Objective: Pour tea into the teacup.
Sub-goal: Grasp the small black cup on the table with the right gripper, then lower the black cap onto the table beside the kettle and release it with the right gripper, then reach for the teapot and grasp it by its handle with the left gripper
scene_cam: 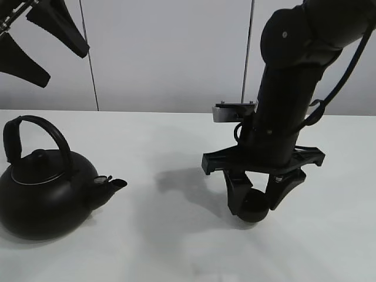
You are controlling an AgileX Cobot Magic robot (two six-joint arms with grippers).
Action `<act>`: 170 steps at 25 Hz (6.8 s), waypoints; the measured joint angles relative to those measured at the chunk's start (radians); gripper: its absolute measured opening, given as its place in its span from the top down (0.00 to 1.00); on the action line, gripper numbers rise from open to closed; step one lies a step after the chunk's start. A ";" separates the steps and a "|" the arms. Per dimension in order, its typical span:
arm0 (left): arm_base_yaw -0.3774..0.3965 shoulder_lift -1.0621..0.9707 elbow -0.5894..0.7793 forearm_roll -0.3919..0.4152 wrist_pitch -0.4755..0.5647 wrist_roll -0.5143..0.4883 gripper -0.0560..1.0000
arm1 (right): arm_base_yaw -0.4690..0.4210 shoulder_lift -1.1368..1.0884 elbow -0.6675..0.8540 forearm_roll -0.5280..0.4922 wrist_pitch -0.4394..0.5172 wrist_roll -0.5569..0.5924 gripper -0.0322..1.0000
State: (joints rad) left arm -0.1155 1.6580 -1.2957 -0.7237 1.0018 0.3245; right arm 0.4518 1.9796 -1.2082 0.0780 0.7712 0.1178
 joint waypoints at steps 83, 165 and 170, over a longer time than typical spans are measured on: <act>0.000 0.000 0.000 0.000 -0.021 0.000 0.44 | -0.640 -0.995 -0.209 -0.374 0.422 -0.010 0.47; 0.000 -0.286 0.000 -0.006 -0.374 0.297 0.44 | -0.470 -1.901 0.740 -0.069 0.307 -0.033 0.47; 0.000 -0.419 0.057 0.003 -0.460 0.348 0.44 | -0.470 -1.901 0.740 -0.068 0.307 -0.033 0.47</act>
State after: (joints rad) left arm -0.1155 1.2389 -1.2389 -0.7205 0.5419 0.6721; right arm -0.0183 0.0781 -0.4683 0.0103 1.0777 0.0848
